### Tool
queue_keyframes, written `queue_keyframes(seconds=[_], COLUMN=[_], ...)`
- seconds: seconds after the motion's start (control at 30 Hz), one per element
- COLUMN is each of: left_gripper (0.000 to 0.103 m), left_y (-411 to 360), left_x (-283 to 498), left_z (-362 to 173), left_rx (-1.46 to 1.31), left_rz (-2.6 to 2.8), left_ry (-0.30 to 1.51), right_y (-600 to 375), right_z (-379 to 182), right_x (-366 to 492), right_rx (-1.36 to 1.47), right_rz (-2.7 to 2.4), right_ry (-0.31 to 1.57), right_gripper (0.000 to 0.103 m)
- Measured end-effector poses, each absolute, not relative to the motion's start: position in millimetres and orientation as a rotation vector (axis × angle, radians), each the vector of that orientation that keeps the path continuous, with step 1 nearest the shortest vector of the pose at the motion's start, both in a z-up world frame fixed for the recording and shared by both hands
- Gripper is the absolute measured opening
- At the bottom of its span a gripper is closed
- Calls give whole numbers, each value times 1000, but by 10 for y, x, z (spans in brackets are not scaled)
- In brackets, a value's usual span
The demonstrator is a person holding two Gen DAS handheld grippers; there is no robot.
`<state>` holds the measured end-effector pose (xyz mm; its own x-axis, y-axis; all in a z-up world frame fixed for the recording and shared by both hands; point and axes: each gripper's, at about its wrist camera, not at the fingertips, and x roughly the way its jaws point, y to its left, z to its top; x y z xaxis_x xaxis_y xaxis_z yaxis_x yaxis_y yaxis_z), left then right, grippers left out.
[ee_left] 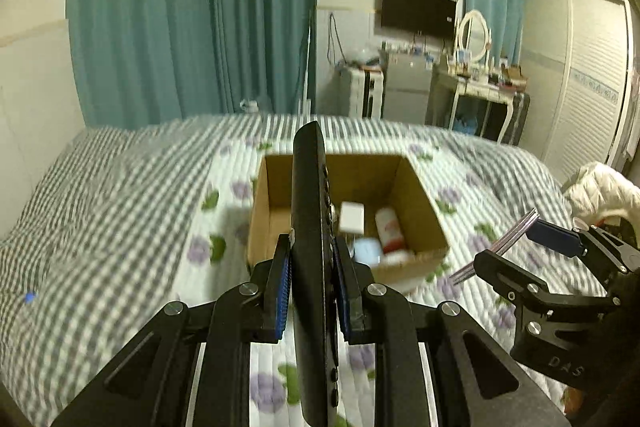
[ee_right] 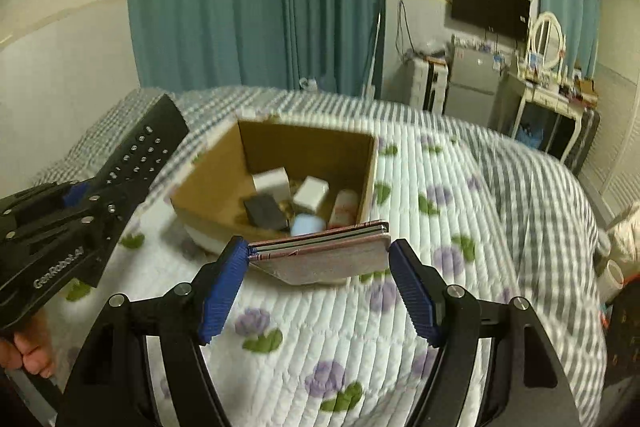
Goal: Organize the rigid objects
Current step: 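Lower the black remote and pink card case upright into the box and release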
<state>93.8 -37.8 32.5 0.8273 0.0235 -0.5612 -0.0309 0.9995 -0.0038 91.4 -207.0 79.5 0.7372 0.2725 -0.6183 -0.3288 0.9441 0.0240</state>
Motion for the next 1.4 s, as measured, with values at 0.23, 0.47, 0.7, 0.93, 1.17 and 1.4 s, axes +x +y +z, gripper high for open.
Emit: queue_keyframes(seconds=[0.23,0.47,0.7,0.93,1.17,1.4], left_gripper=[19,19,19,19,20,20], left_y=[-354,-328,-335,-466,-589,-653], left_x=[1302,1796,1902,1558,1259,1330], left_z=[480,309,-50,-170,-561,-780], left_rx=[6,10,9,-16,-4,-10], left_rz=[30,24,6,-22,-13,1], left_ry=[535,560,617,660,781,838], right_y=[-1971,-1821,-2099,-2529,-2746,-2770], right_z=[1079,870,637,206,-521,-792], right_x=[1208,1791,1921,2033,2259,2427], right_rx=[-91,-119,-74,-118,-122,-108], right_rz=[370,399,396,307,220,245], right_ry=[593,688,707,857,1042,1111], right_gripper=[19,0,0,25,50,72])
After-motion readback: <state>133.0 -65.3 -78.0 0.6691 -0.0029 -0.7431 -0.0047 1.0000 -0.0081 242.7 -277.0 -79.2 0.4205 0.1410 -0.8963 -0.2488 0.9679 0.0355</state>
